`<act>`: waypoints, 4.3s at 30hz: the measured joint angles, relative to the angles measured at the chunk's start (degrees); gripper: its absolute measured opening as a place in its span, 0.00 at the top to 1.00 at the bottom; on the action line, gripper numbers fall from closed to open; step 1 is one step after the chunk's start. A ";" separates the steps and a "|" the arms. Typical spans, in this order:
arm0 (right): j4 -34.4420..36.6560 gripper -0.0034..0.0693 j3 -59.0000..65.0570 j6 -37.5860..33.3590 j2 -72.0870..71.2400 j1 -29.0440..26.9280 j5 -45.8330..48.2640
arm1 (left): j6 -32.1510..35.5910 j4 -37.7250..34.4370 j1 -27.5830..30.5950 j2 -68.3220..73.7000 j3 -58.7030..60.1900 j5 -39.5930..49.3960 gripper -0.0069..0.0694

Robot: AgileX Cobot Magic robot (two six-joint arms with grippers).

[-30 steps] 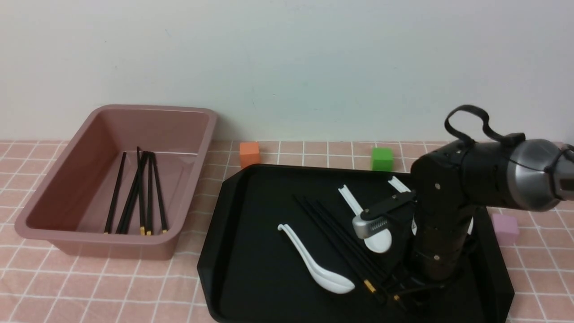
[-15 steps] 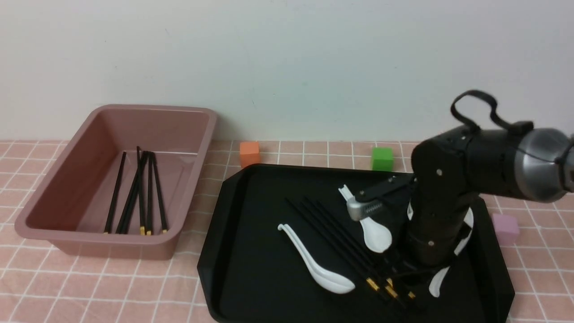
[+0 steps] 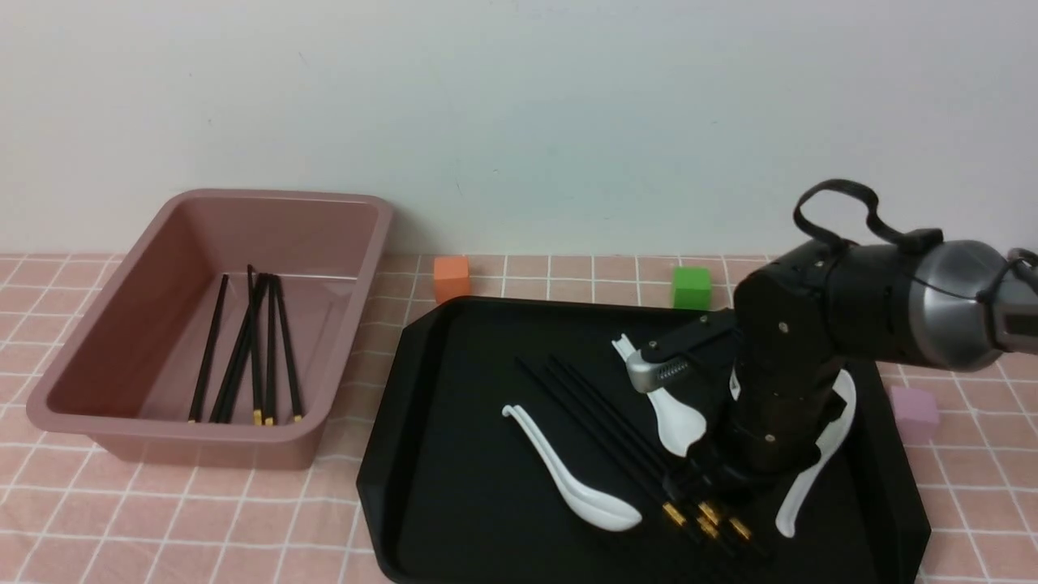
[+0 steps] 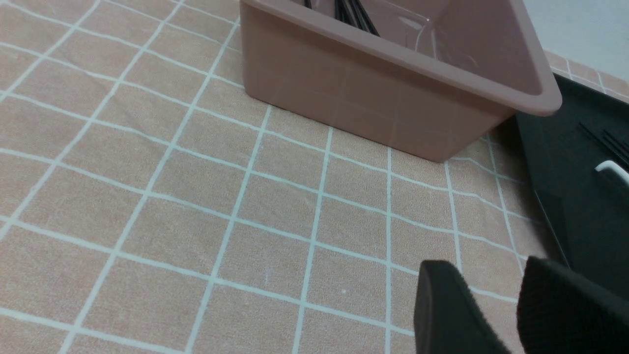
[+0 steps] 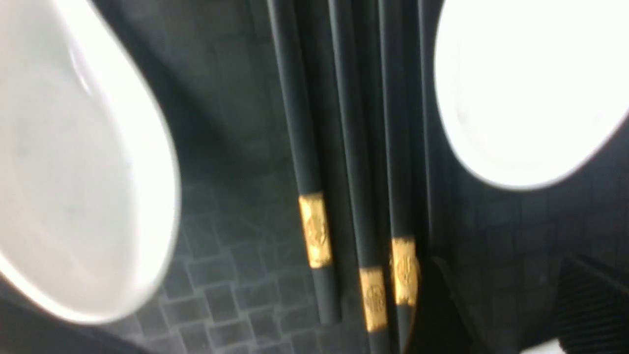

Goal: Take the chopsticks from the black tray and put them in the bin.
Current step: Use the right arm to grab a pair of chopsticks, then use the right arm to put the chopsticks into the lunch box

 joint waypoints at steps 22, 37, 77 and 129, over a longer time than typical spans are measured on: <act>1.67 0.47 -2.06 0.00 0.26 0.00 -0.73 | 0.00 0.00 0.00 0.00 0.00 0.00 0.60; 2.27 0.47 -2.07 0.00 1.03 0.00 -1.68 | 0.00 0.00 0.00 0.00 0.00 0.00 0.60; 4.31 0.76 -3.29 -1.10 3.98 -0.07 1.28 | 0.00 0.00 0.00 0.00 0.00 0.00 0.60; 14.47 0.39 -76.99 -7.98 24.35 18.30 15.74 | 0.00 0.00 0.00 0.00 0.00 0.00 0.60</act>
